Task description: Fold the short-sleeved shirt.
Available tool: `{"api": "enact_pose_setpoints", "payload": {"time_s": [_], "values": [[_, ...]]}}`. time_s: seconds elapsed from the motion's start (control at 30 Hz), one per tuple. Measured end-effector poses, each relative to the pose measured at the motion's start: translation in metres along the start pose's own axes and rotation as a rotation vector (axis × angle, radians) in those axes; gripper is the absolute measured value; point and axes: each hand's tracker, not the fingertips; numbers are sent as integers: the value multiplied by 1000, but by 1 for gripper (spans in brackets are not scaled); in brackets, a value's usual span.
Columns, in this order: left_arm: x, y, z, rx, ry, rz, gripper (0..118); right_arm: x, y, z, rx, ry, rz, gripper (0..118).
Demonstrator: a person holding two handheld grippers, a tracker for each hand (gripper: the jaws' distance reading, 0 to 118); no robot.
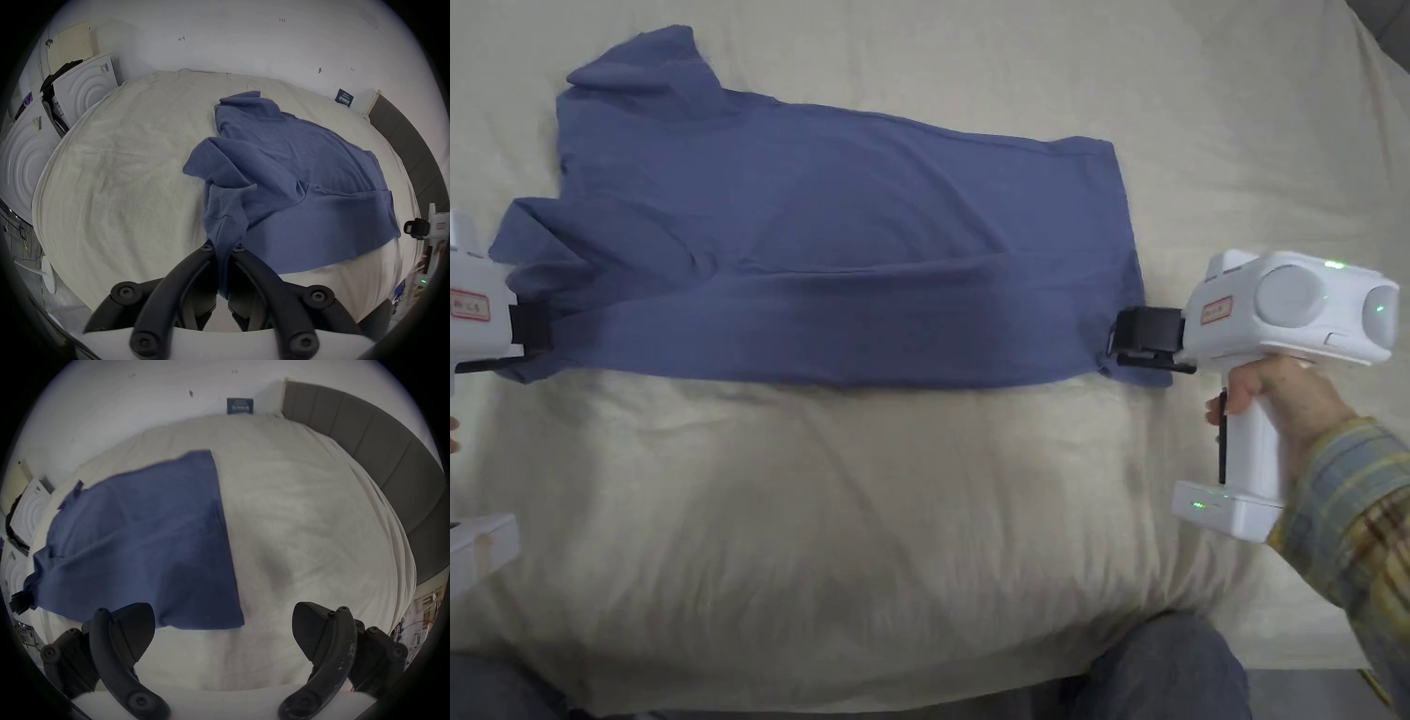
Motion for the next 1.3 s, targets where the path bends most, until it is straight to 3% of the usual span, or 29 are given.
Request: {"api": "enact_pose_setpoints", "payload": {"time_s": [0.07,0.1,0.2,0.23,0.27,0.3,0.33,0.4,0.63,0.9,1.03,1.07,1.13,1.2,1.23,1.3], "values": [[-1,-2,-4,-10,3,5,7,-3,-4,-10,-23,3,-17,110],[-1,-4,-5,-17,6,6,7,-4,-5,-15,-35,18,-32,101],[-3,-6,-8,-29,7,12,7,-6,-8,-17,-53,17,-49,37],[-4,-6,-8,-32,6,13,7,-6,-6,-13,-48,26,-47,30],[-6,-5,-7,-33,4,15,7,-5,-4,-9,-56,74,-45,16],[-8,-4,-5,-35,-4,16,7,-2,-2,-2,-68,114,-77,10],[-10,-2,-2,-34,-4,16,7,-1,0,6,-73,86,-77,10],[-16,2,6,-24,-13,24,7,6,3,24,-57,116,-36,9],[-39,-11,57,21,-32,70,7,29,-33,108,25,224,5,9],[-46,-103,73,-77,-24,68,7,44,-131,101,-70,198,-16,9],[-46,-129,68,-104,-1,73,15,44,-150,93,-48,151,-13,24],[-46,-130,69,-96,21,71,29,45,-149,95,-32,108,4,43],[-48,-124,78,-43,27,73,80,44,-142,106,31,74,19,92],[-47,-111,95,44,19,89,111,45,-133,128,129,82,5,103],[-46,-103,104,109,13,89,118,44,-128,141,195,104,12,103],[-40,-88,122,229,27,72,118,36,-116,163,296,106,41,107]]}}
